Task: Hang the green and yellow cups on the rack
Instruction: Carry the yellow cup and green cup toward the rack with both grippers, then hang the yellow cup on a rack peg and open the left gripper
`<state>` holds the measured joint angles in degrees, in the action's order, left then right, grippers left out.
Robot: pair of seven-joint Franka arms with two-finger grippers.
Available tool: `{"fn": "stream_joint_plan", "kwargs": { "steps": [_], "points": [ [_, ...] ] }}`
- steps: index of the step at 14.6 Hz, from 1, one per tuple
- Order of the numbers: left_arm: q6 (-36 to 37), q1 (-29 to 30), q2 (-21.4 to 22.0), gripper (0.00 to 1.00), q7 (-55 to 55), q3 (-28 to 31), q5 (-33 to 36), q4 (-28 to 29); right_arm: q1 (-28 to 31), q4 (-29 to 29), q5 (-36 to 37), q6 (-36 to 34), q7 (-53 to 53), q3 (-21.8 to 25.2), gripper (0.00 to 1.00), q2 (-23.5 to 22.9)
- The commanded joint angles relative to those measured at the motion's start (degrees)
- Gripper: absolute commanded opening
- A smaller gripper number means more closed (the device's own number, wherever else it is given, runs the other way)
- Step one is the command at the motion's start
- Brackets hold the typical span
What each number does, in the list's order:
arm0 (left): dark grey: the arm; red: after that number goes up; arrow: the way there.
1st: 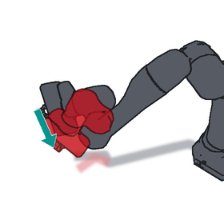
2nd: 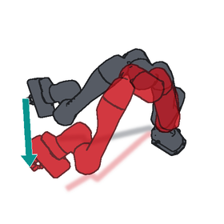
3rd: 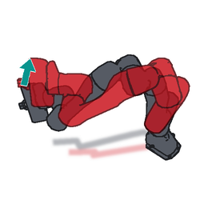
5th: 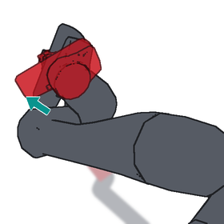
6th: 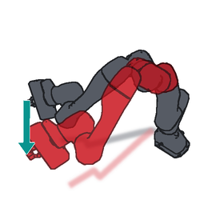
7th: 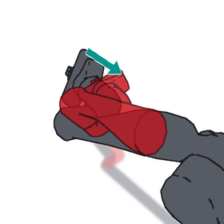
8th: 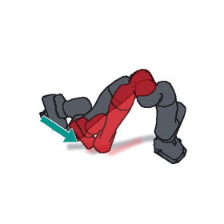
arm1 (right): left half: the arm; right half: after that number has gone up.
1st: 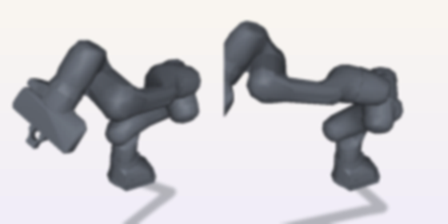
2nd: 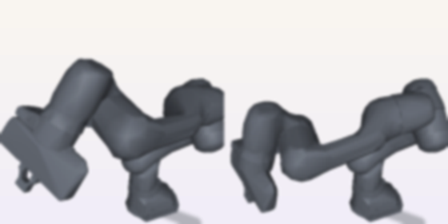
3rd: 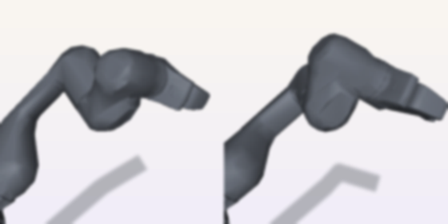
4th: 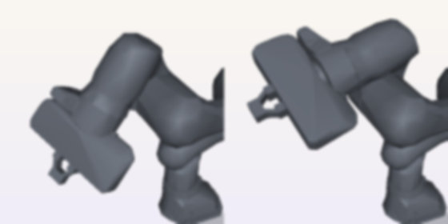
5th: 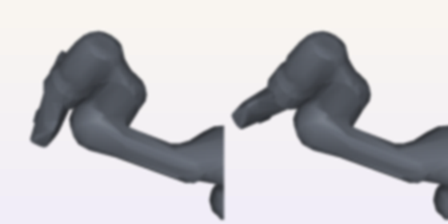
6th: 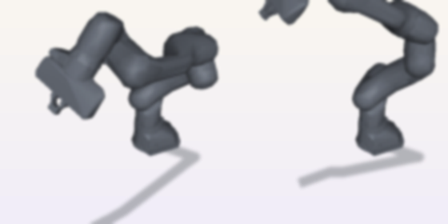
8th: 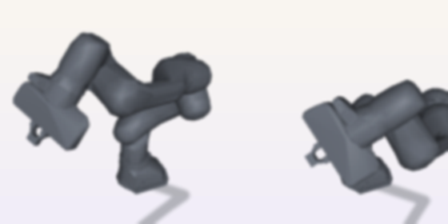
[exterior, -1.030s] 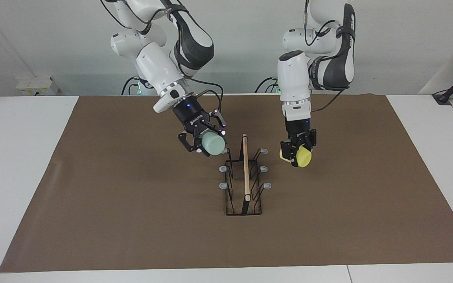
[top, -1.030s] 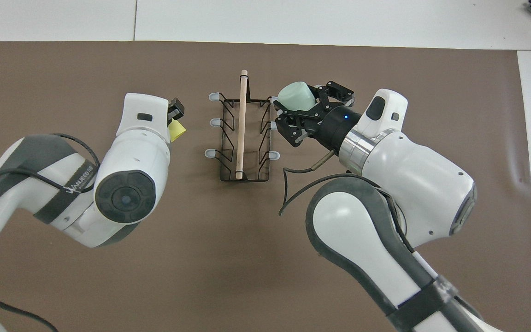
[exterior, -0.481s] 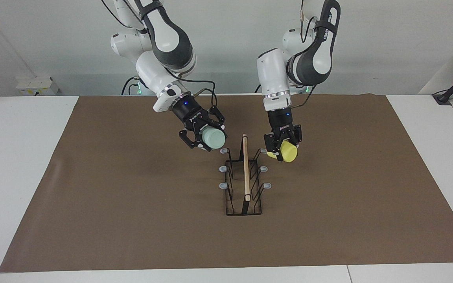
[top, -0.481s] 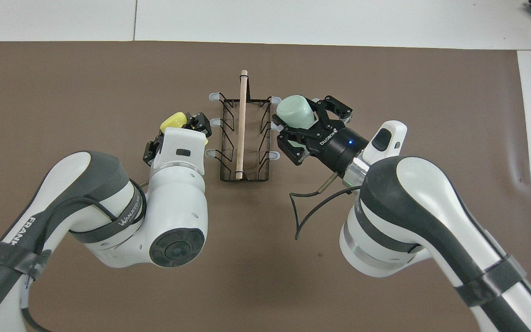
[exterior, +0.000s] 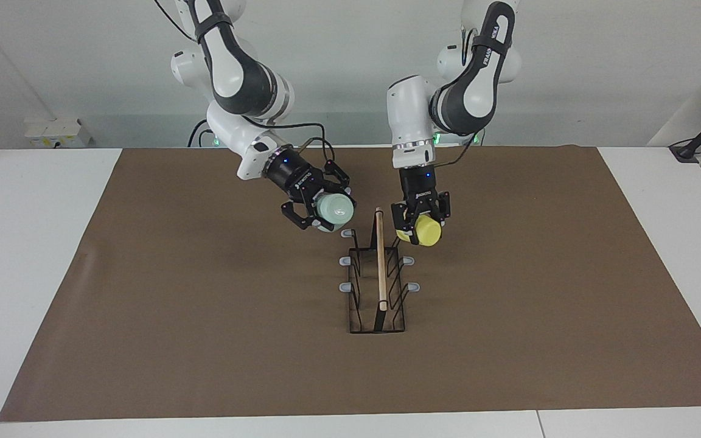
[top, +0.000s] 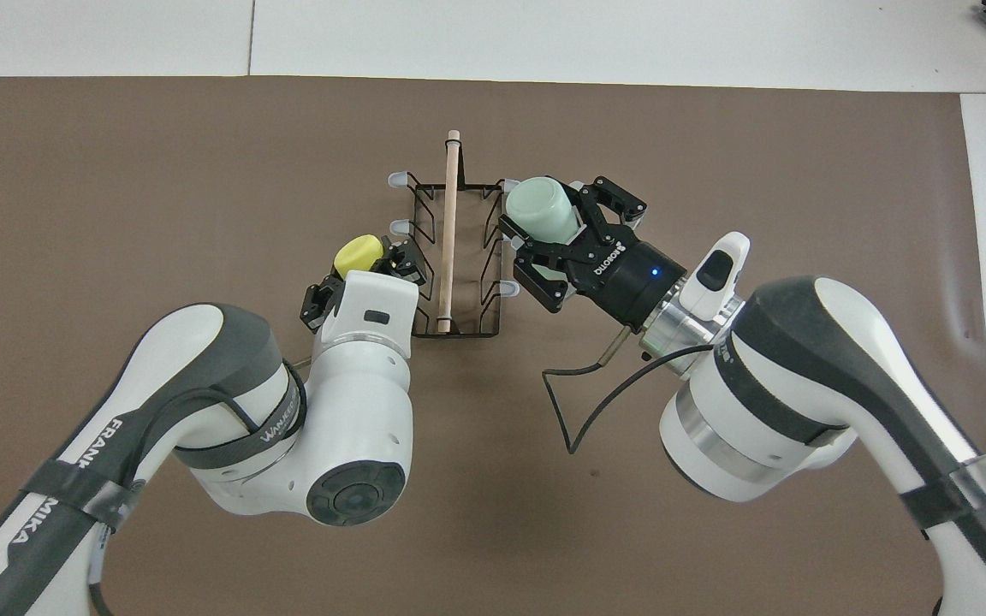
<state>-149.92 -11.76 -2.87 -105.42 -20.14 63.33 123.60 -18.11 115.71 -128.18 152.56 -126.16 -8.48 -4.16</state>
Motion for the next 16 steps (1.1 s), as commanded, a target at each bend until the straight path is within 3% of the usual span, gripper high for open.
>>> {"fn": "stream_joint_plan", "kwargs": {
  "steps": [1, 3, 4, 10, 16],
  "points": [
    [-3.2, 0.0, 1.5, 0.00, -1.3, 0.1, 1.3, 2.9, 1.7, 4.4, -3.5, -3.9, -5.1, -0.3, 0.00, 2.0],
    [-3.7, 0.1, 1.3, 0.76, -1.4, 0.0, 1.2, 2.9, 1.5, 4.9, -5.8, -4.5, -6.7, -0.3, 0.00, 1.3],
    [-3.6, 0.2, 1.2, 1.00, -1.3, 0.0, 1.2, 2.6, 1.1, 4.9, -7.9, -4.6, -7.6, -0.3, 0.00, 1.2],
    [-3.1, 0.9, 1.0, 1.00, 0.0, 0.0, 0.9, 0.7, 0.7, 5.4, -14.9, -8.7, -17.5, -0.3, 0.00, -3.2],
    [-3.1, 3.2, -0.4, 1.00, 4.8, 0.7, 0.1, -3.8, -0.5, 6.2, -17.9, -8.5, -18.6, -0.3, 0.00, -3.6]
  ]
}}
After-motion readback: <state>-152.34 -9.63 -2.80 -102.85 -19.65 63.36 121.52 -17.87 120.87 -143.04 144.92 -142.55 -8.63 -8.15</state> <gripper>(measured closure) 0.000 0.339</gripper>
